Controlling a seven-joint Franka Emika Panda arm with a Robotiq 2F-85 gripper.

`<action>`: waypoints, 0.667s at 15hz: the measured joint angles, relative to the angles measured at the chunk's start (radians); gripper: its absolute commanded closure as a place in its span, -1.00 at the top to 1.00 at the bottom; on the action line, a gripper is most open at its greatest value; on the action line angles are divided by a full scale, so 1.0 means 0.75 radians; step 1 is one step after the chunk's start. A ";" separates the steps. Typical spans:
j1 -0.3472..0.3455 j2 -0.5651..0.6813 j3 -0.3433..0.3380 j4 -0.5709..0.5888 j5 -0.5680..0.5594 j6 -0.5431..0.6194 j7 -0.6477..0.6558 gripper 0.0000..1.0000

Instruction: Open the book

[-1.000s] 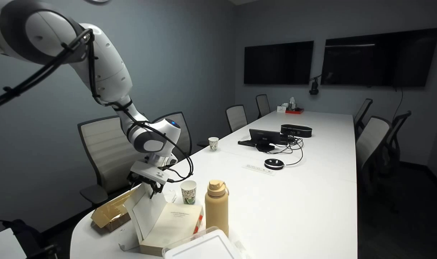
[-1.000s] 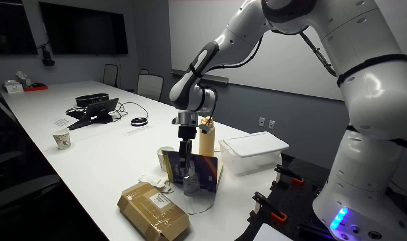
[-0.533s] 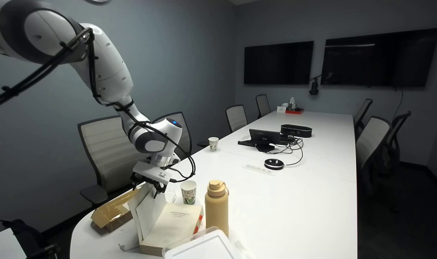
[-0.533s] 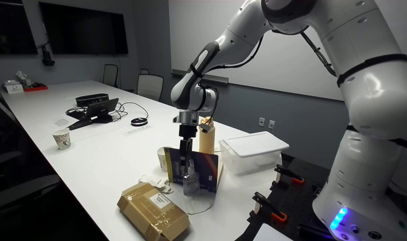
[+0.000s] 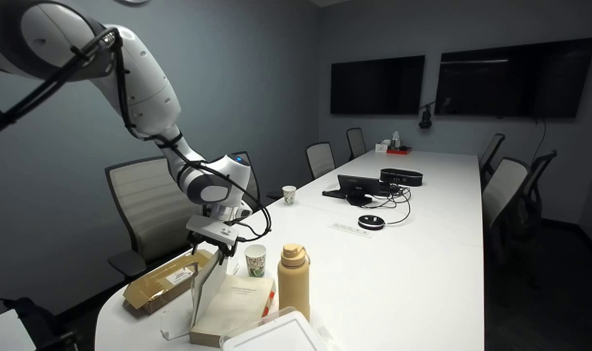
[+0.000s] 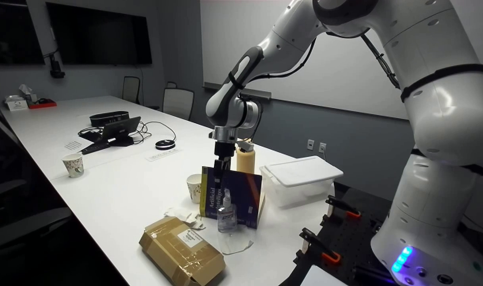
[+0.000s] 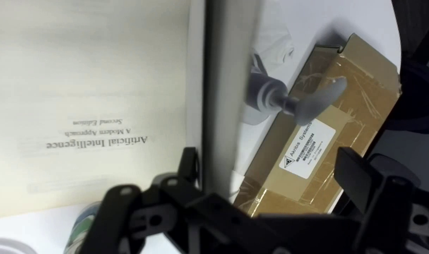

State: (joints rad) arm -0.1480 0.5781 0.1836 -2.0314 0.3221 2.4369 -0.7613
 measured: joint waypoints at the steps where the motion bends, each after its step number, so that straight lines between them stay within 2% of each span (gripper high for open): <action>1: 0.000 -0.006 -0.010 0.000 -0.014 0.001 0.023 1.00; 10: -0.001 -0.045 -0.103 -0.015 -0.148 0.045 0.230 1.00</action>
State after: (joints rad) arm -0.1484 0.5446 0.1062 -2.0424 0.2113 2.4704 -0.5886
